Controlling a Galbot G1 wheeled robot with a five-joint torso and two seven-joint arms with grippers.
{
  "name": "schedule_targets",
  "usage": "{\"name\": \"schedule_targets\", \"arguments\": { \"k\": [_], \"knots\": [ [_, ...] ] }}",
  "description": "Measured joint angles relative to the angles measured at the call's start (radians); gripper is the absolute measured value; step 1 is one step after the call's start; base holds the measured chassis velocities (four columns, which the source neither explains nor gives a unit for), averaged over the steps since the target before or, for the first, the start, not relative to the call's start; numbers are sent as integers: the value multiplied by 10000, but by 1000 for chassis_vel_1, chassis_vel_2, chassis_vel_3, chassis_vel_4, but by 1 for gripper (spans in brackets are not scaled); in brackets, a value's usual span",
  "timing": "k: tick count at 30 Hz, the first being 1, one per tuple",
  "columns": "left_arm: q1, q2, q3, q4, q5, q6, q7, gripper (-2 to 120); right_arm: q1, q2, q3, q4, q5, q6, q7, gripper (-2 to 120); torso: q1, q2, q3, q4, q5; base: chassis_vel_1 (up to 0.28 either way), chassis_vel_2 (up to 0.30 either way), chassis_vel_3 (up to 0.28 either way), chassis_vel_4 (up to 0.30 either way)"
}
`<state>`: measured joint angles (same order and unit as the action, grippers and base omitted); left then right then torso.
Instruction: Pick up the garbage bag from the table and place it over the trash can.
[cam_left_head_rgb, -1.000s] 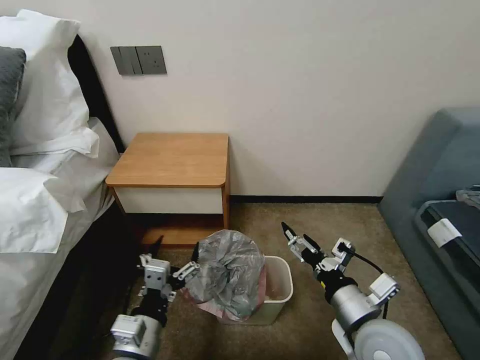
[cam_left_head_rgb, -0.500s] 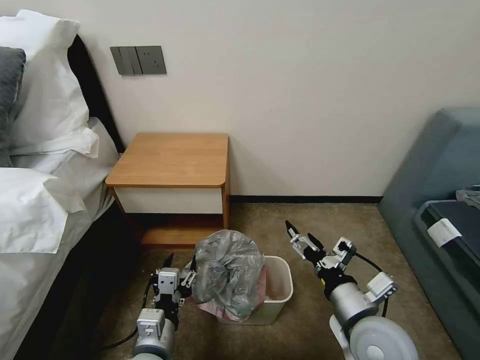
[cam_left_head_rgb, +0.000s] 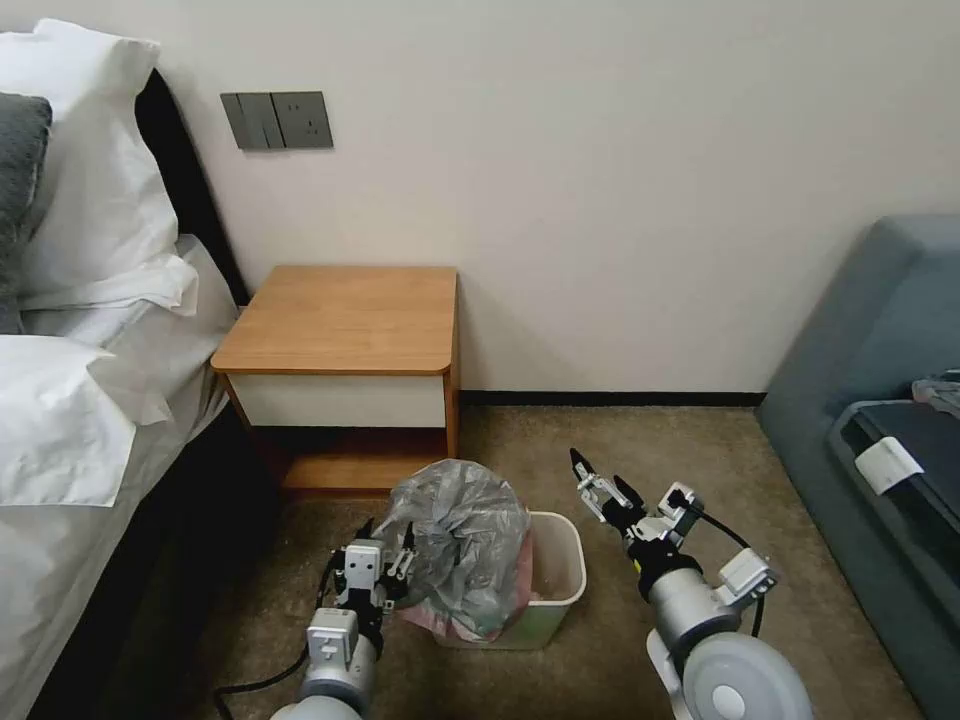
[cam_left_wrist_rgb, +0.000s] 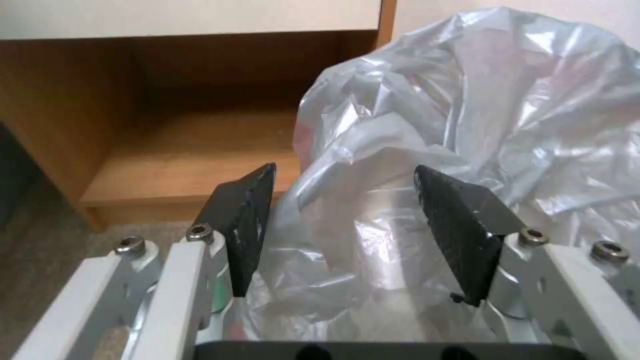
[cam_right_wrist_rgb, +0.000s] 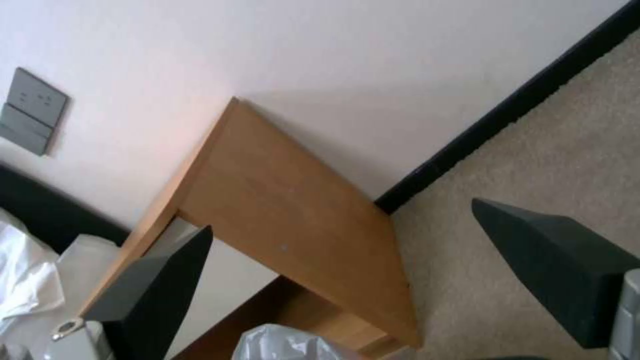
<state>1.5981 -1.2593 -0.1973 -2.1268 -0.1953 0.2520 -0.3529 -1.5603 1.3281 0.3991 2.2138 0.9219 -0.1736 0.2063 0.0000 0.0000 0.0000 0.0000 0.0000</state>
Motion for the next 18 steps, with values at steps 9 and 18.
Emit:
{"name": "schedule_targets", "arguments": {
  "k": [9,18],
  "knots": [
    [-959,186,179,288,-656,676,-320,53,17,129,-26,-151,-165,76,-6,100,0,0,0,-1,-1,0,0,0,0],
    [-1068,452,280,-90,-843,1196,-417,50,79,162,-25,-160,-184,89,71,100,0,0,0,0,0,0,0,0,0]
  ]
}}
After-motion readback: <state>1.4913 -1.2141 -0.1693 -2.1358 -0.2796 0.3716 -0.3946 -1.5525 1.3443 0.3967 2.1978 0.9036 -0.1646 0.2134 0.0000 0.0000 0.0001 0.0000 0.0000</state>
